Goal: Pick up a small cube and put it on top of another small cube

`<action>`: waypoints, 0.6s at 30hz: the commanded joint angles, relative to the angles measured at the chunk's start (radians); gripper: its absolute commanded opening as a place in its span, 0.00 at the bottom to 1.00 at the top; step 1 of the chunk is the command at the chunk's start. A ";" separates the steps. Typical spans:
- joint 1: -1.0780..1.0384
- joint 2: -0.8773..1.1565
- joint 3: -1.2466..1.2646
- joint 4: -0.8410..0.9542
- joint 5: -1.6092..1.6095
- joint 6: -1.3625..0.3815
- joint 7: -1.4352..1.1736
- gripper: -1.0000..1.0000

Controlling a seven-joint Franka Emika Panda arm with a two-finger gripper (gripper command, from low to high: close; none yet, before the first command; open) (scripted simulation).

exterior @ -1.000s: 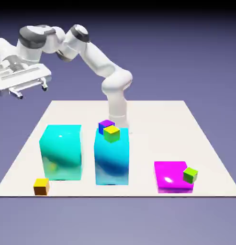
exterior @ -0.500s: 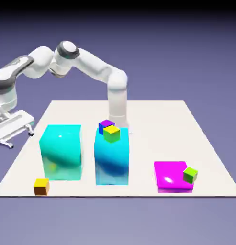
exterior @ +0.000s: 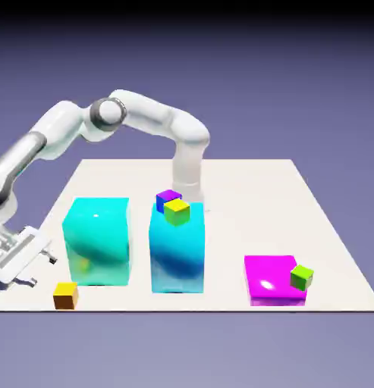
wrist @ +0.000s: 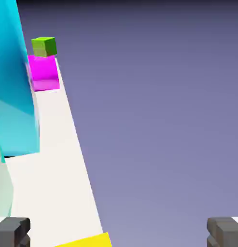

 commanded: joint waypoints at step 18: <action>0.189 -0.033 -0.239 0.056 0.043 -0.057 -0.220 0.00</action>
